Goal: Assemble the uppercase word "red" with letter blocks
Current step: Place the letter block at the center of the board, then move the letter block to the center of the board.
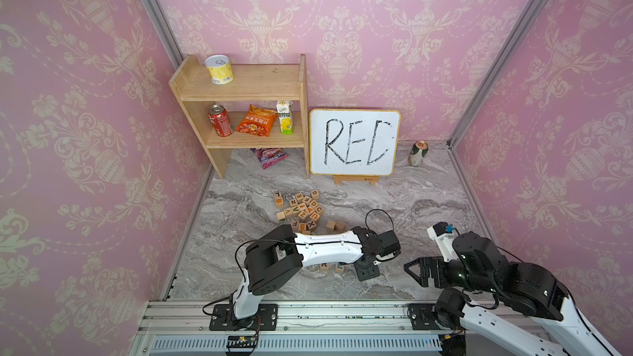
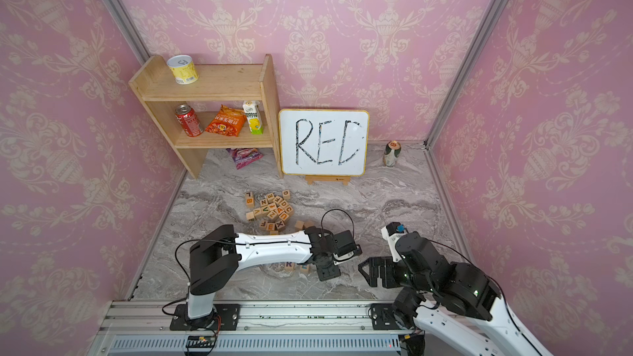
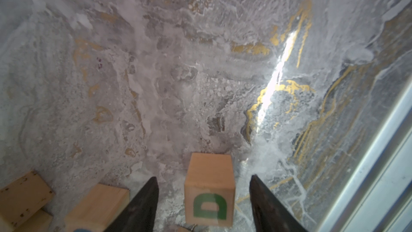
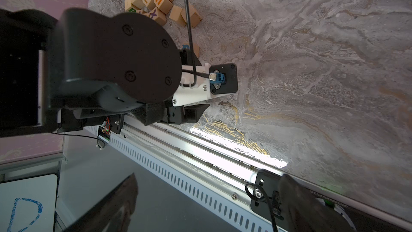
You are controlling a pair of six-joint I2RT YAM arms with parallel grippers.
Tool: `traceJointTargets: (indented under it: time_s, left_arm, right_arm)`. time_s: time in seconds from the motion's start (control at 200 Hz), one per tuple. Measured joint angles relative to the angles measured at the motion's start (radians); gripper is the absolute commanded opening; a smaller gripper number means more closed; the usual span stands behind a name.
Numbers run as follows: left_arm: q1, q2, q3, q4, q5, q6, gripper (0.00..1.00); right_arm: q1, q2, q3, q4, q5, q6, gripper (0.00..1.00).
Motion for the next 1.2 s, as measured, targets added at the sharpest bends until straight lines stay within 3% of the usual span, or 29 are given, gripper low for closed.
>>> traceJointTargets:
  time_s: [0.315, 0.59, 1.201]
  left_arm:
    - [0.006, -0.051, -0.007, 0.006, -0.014, -0.117, 0.99]
    - [0.007, -0.069, -0.014, 0.008, -0.022, -0.269, 0.99]
    - [0.007, -0.317, -0.168, -0.010, -0.026, -0.539, 0.96]
  right_arm:
    - [0.000, 0.032, -0.014, 0.026, 0.000, -0.003, 1.00]
    - [0.000, 0.075, -0.017, 0.054, -0.002, -0.031, 1.00]
    - [0.000, 0.180, -0.038, 0.145, -0.045, -0.082, 1.00]
